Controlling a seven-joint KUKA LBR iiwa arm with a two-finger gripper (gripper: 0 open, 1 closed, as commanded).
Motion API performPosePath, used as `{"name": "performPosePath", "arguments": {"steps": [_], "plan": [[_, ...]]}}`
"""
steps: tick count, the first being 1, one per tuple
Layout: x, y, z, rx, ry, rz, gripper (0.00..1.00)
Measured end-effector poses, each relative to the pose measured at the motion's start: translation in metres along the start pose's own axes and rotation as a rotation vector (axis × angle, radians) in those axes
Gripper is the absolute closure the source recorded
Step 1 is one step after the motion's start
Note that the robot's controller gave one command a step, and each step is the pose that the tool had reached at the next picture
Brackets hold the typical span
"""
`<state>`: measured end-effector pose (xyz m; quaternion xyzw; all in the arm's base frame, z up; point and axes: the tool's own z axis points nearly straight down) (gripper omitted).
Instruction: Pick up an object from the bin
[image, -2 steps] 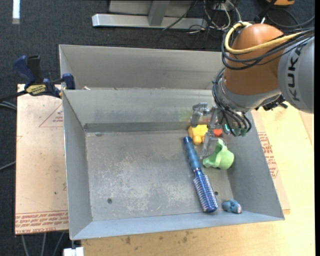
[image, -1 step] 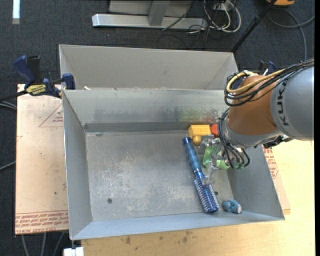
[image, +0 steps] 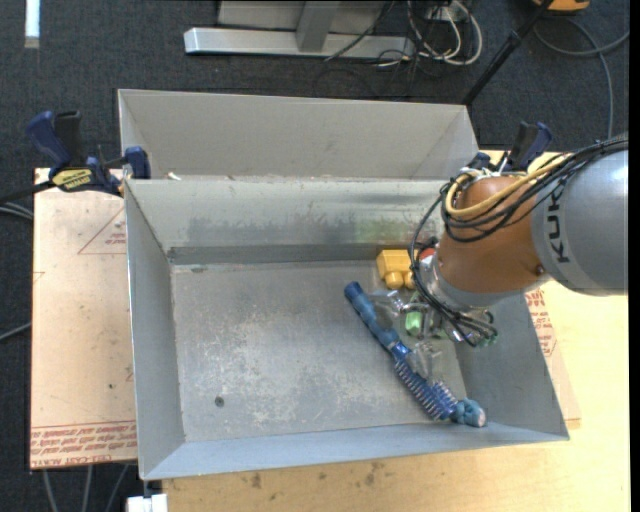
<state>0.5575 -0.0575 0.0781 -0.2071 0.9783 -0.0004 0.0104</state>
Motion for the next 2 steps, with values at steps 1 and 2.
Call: {"name": "performPosePath", "arguments": {"steps": [1,2], "plan": [[0.044,0.010,0.001,0.000,-0.006,-0.406,0.00],[0.005,-0.057,-0.004,-0.024,0.030,-0.232,0.00]]}}
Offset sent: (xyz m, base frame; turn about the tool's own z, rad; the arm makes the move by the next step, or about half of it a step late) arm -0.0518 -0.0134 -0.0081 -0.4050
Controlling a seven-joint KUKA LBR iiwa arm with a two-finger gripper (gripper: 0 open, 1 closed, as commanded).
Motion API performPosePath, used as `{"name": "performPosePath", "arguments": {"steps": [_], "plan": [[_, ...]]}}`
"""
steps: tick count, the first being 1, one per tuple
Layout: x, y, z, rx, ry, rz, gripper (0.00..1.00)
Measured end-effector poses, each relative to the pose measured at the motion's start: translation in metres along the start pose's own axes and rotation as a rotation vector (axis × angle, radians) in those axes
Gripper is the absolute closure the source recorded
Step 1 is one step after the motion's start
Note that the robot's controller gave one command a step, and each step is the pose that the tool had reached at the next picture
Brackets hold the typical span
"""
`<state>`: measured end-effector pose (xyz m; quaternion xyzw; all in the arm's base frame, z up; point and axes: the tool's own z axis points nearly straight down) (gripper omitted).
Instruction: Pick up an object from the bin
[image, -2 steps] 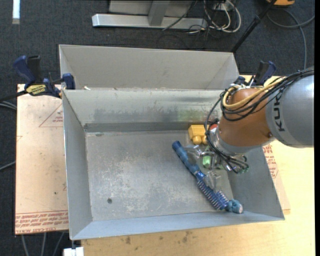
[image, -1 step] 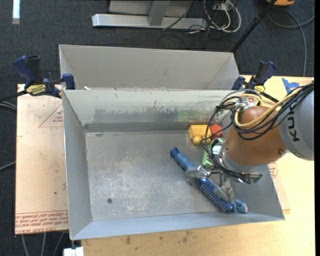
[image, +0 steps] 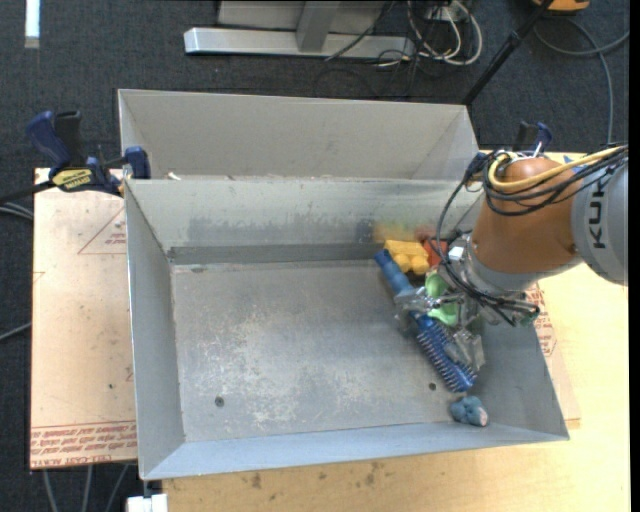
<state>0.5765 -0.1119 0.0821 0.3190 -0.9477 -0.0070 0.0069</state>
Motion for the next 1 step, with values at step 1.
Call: {"name": "performPosePath", "arguments": {"steps": [1], "plan": [[-0.0206,-0.0253,0.0010,-0.009,-0.007,-0.048,0.00]]}}
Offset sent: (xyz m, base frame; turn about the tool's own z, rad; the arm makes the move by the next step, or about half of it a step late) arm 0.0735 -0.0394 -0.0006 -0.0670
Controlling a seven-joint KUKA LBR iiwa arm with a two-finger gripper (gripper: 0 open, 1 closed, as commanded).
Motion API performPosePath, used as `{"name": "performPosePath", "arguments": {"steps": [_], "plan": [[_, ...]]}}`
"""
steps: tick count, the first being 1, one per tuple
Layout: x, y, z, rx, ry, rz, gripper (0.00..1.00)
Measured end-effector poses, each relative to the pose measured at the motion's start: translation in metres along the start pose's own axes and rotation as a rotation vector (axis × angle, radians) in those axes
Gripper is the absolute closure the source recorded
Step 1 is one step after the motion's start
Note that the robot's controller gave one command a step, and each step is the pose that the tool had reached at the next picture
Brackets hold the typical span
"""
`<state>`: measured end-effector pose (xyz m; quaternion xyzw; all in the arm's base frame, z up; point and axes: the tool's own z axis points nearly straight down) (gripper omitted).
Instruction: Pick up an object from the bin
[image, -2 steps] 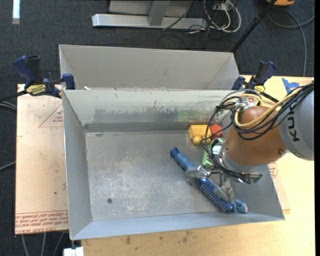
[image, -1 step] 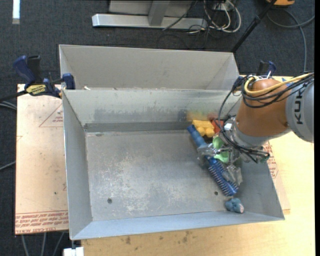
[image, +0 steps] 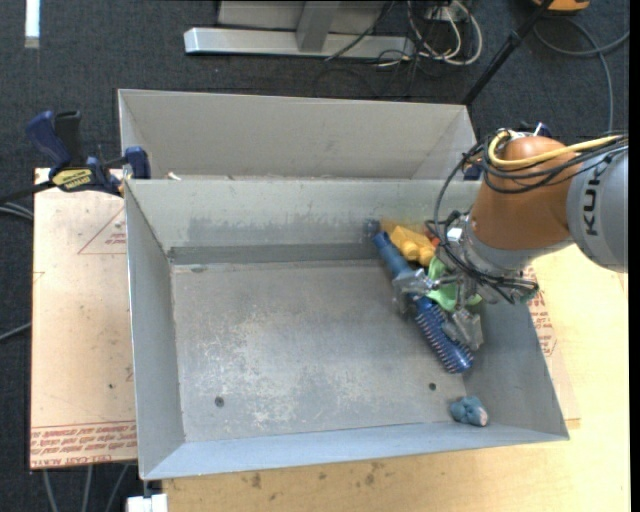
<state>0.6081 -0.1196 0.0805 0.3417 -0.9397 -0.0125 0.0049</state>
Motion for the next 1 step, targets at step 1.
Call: {"name": "performPosePath", "arguments": {"steps": [1], "plan": [[-0.0103,0.0020,-0.0036,0.002,-0.023,0.003,1.00]]}}
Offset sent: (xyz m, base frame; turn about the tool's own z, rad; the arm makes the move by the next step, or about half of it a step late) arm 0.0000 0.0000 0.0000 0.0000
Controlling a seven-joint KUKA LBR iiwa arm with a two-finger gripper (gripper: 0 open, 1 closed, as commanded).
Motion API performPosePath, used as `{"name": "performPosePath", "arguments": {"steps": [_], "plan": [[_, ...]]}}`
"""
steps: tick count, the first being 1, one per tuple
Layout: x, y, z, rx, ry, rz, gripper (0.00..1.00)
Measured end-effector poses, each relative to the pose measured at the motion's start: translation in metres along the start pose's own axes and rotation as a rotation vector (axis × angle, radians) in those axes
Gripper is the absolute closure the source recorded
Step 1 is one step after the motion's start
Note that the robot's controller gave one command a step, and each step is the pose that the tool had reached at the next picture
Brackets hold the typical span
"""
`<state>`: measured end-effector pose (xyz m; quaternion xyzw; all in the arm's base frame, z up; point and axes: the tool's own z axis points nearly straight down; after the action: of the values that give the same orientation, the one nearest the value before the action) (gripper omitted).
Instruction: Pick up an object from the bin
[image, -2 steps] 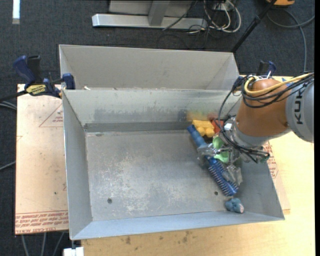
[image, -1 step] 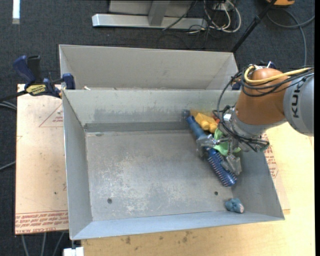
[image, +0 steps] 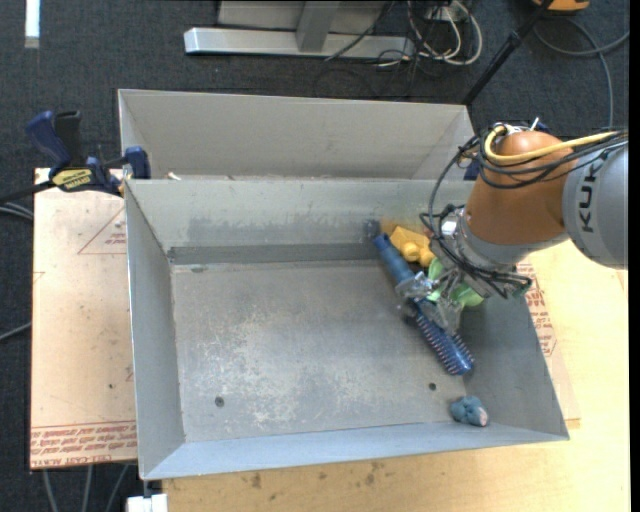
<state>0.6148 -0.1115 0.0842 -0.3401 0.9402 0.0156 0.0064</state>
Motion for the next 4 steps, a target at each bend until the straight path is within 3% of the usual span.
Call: {"name": "performPosePath", "arguments": {"steps": [1,2,3,4], "plan": [[0.000,0.000,0.000,-0.001,0.000,0.000,1.00],[0.010,-0.010,-0.002,0.016,0.013,0.008,1.00],[0.013,-0.014,-0.001,0.027,0.016,0.010,0.00],[-0.009,-0.013,0.013,0.010,0.015,-0.487,0.00]]}}
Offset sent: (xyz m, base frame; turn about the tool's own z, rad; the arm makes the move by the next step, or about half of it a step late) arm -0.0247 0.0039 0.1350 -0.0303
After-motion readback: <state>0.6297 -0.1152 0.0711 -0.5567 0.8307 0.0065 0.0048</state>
